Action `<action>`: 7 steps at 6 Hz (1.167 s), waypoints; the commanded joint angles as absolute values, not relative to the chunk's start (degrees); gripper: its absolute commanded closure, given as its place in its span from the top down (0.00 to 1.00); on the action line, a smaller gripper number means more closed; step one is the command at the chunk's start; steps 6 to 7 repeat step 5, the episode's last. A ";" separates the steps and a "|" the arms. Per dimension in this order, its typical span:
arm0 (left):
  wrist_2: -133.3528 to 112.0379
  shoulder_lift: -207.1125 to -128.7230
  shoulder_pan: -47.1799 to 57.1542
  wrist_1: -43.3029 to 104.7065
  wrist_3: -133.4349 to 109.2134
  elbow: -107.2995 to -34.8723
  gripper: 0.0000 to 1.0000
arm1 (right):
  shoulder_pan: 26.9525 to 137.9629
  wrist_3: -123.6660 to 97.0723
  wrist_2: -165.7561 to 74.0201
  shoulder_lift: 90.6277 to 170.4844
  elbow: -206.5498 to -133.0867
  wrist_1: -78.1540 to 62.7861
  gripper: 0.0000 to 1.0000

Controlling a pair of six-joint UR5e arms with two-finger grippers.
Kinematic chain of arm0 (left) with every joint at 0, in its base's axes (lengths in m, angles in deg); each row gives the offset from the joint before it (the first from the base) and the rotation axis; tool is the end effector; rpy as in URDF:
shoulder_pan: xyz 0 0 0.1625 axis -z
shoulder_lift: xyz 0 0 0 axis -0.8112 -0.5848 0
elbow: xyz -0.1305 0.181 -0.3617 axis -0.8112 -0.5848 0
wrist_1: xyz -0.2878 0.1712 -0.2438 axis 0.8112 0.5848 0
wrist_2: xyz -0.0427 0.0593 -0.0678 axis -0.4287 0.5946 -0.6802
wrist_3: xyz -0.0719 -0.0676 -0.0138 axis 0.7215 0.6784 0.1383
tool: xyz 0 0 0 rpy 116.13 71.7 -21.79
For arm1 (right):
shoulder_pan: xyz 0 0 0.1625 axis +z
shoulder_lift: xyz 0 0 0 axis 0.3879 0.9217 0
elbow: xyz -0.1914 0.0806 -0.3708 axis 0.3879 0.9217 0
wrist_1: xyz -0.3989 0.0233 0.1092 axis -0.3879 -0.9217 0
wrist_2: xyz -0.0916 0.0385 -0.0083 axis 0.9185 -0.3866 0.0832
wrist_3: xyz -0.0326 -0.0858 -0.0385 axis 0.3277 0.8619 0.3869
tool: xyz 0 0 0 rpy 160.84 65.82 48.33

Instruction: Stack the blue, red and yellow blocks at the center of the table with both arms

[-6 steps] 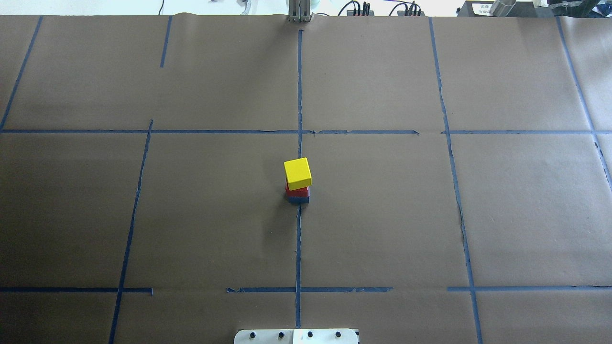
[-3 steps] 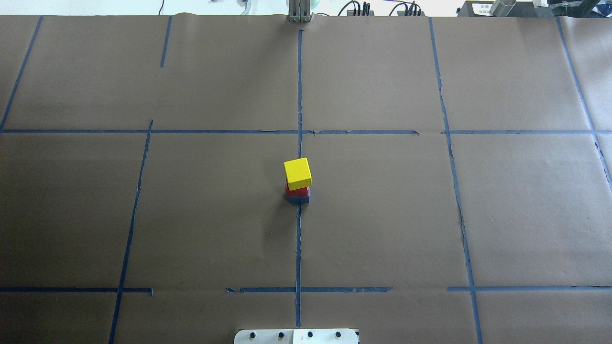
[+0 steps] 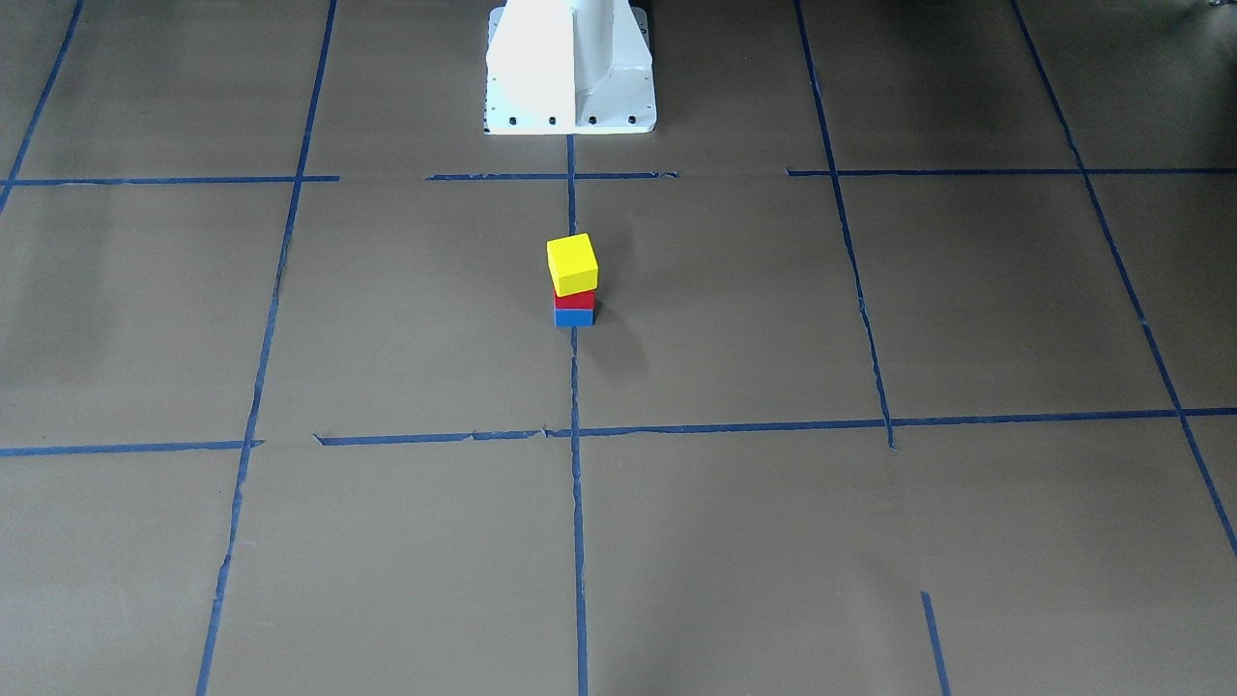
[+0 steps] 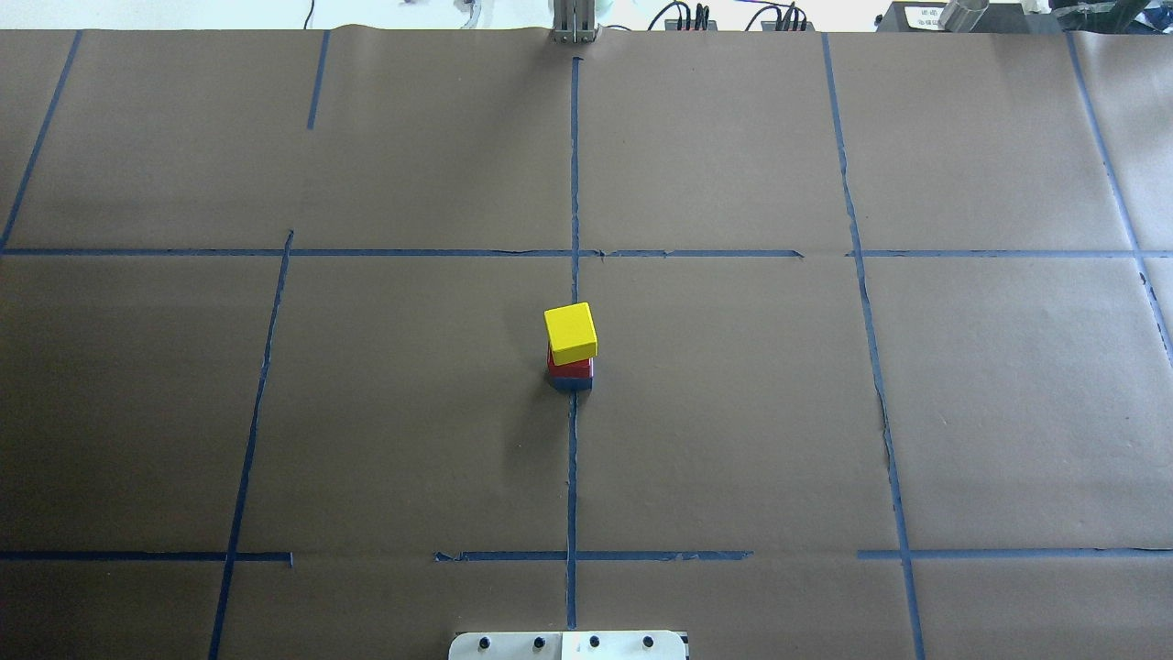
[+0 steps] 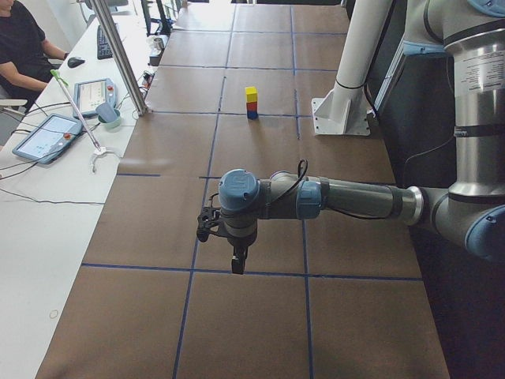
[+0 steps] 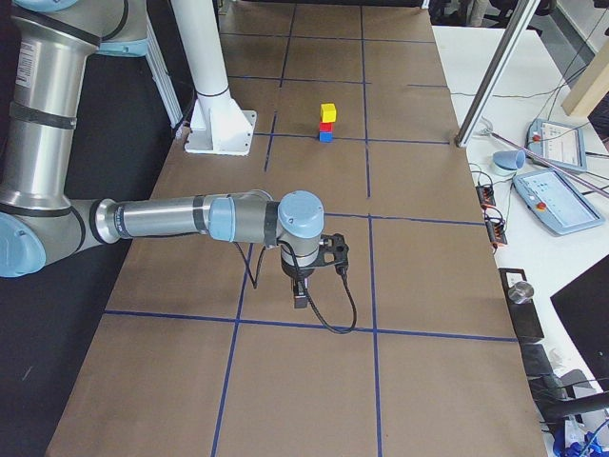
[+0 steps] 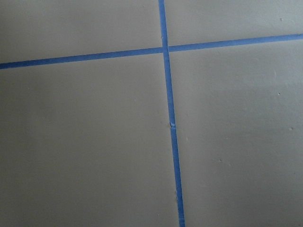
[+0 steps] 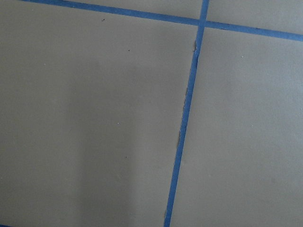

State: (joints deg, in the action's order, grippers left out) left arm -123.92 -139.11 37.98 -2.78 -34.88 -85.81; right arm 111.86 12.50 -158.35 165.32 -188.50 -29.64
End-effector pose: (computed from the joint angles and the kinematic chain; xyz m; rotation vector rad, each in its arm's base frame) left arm -0.0791 -0.4177 0.6097 0.0579 0.7801 0.0919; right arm 0.0559 -0.3809 0.5986 0.0299 -0.7949 -0.1578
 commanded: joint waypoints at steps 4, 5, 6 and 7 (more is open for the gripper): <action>-123.77 -139.62 36.93 -2.78 -34.75 -86.20 1.00 | 111.86 12.43 -157.49 165.25 -188.54 -29.64 1.00; -123.77 -139.54 37.02 -2.87 -34.75 -86.98 1.00 | 111.86 12.35 -157.49 165.16 -188.88 -29.64 1.00; -123.77 -139.54 37.02 -2.87 -34.75 -86.98 1.00 | 111.86 12.35 -157.49 165.16 -188.88 -29.64 1.00; -123.77 -139.54 37.02 -2.87 -34.75 -86.98 1.00 | 111.86 12.35 -157.49 165.16 -188.88 -29.64 1.00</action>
